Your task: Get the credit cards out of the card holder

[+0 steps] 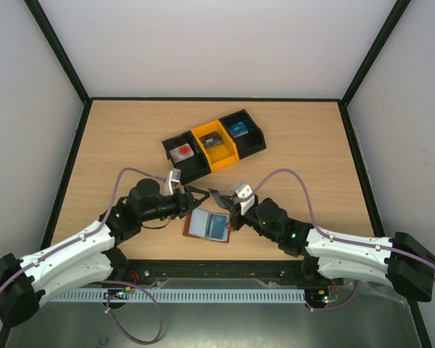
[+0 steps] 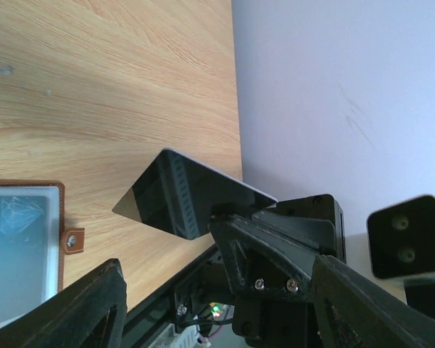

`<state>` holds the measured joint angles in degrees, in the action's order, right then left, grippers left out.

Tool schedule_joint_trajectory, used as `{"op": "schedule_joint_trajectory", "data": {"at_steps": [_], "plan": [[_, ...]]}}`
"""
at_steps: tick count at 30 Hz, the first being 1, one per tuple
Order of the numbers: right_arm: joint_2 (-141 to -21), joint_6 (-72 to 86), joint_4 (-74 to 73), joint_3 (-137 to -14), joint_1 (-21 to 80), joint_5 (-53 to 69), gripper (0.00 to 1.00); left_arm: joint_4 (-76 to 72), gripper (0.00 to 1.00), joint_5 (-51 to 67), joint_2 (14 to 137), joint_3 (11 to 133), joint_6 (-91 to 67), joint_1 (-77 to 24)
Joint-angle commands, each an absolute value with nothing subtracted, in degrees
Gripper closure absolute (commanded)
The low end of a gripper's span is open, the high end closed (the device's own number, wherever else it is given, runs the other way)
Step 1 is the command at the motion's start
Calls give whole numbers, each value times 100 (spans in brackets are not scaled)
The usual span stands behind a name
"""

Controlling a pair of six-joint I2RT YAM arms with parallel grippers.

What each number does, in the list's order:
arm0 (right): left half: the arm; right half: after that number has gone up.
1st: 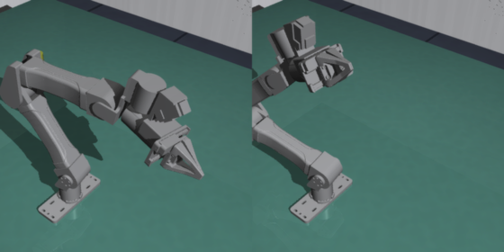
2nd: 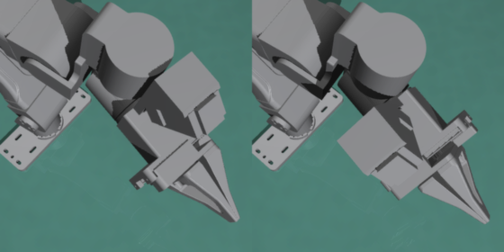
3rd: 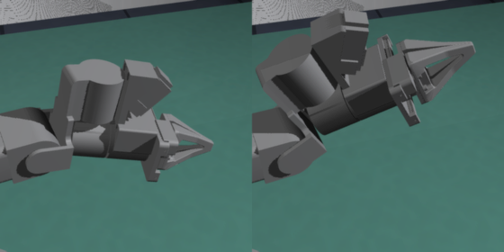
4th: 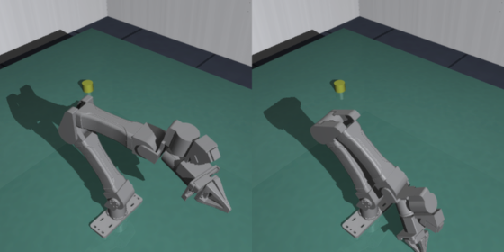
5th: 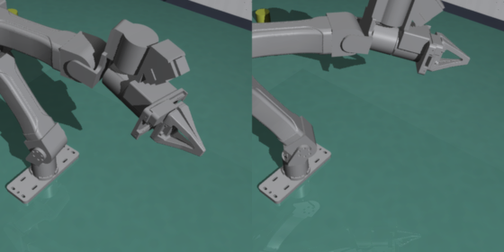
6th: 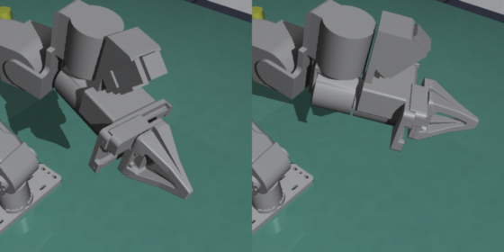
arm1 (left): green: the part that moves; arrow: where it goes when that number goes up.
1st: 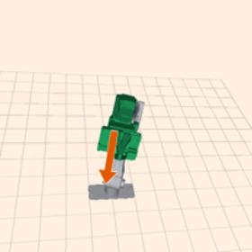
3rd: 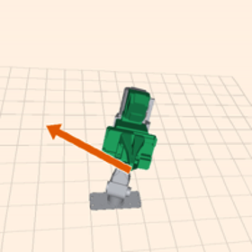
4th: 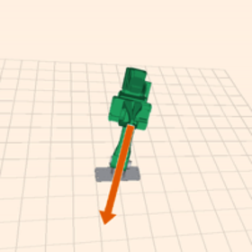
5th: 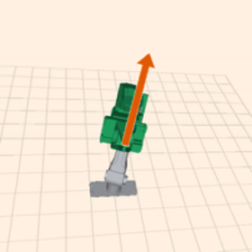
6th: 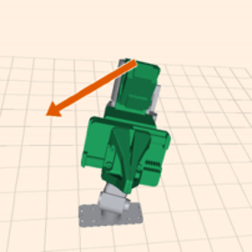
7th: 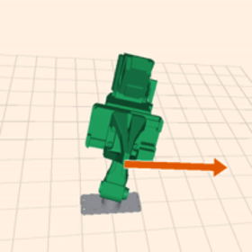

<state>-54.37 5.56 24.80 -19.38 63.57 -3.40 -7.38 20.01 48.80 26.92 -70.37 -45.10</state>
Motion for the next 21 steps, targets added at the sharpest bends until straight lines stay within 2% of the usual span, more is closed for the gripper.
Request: {"op": "schedule_joint_trajectory", "data": {"at_steps": [1,7,13,21], "plan": [[-5202,-455,2758,-1979,6504,-264,98,-1256,29,2581,5079,2689,-7371,-4422],[-5177,-738,2804,-1976,6749,-535,98,-1379,29,2804,5382,2784,-7383,-4403],[-5168,-1128,2720,-1907,6992,-492,98,-1739,38,2891,5493,2557,-7613,-4387],[-5118,-1108,2692,-1841,7098,-1013,98,-1883,34,3003,5391,2484,-7791,-4383]]}}
